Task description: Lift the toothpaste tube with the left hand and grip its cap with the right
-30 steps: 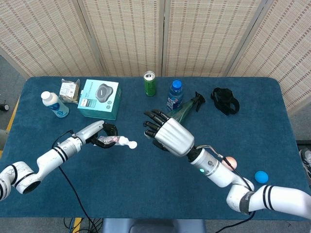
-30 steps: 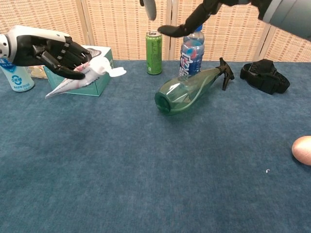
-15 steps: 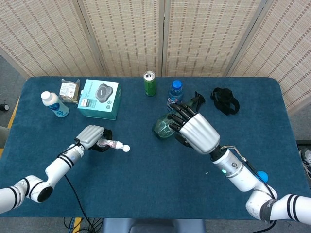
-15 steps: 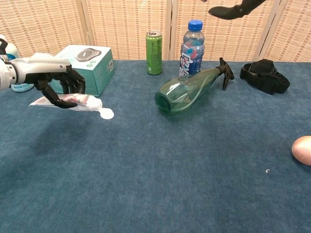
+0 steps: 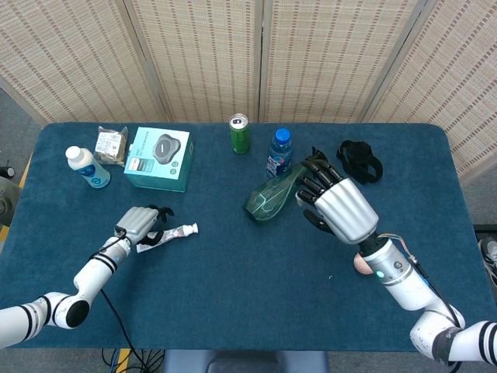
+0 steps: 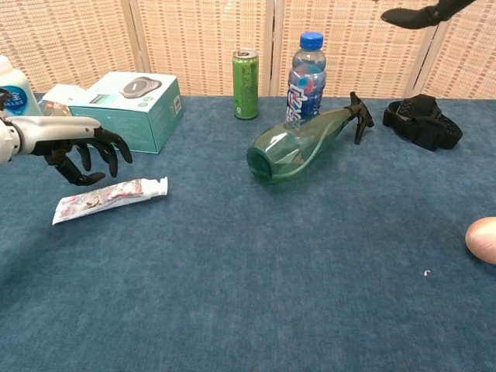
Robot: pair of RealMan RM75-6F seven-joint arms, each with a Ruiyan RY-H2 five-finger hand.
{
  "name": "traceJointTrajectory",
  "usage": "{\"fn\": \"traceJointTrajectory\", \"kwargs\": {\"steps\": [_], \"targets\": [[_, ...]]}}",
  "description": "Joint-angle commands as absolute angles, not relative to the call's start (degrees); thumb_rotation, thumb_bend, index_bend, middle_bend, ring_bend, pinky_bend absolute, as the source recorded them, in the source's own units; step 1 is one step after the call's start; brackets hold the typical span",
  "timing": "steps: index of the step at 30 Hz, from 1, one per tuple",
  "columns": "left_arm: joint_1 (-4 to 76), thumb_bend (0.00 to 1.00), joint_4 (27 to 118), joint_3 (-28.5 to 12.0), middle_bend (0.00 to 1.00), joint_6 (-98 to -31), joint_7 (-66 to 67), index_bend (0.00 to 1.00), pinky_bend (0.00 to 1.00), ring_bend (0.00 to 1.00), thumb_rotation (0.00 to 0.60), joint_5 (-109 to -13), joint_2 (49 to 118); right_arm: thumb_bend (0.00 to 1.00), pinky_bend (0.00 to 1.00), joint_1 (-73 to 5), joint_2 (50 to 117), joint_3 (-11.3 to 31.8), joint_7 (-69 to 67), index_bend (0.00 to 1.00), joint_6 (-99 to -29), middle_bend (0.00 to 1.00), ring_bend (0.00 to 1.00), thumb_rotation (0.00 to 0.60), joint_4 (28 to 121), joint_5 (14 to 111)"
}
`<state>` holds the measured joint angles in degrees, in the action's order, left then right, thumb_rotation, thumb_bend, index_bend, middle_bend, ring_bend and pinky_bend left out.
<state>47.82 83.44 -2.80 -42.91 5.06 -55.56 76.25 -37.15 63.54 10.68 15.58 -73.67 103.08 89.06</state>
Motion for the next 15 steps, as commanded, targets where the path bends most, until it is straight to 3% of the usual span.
{"fn": "traceJointTrajectory", "kwargs": {"steps": [1,9,15], "targets": [[46.2,0.45,87.0,-3.1,0.29,-46.2,6.9,0.20,0.27,0.17,0.600,-54.1,73.3,0.24,0.20,-35.4,61.8,10.4,16.1,0.60,-74.6,0.39,0.15,0.600,103.3,87.8],[38.3,0.45,94.2,-3.5,0.29,-60.7,7.2,0.21,0.27,0.17,0.600,-57.1,68.7,0.23,0.20,-29.2,56.2,8.3,19.0,0.32,-76.2,0.34,0.15,0.600,104.9,82.7],[31.9,0.32,95.2,-2.6,0.28,-71.9,9.4,0.21,0.27,0.18,0.600,-61.3,67.9,0.13,0.20,-24.2,54.3,7.3,20.7,0.21,-79.1,0.32,0.15,0.600,104.7,78.2]]}}
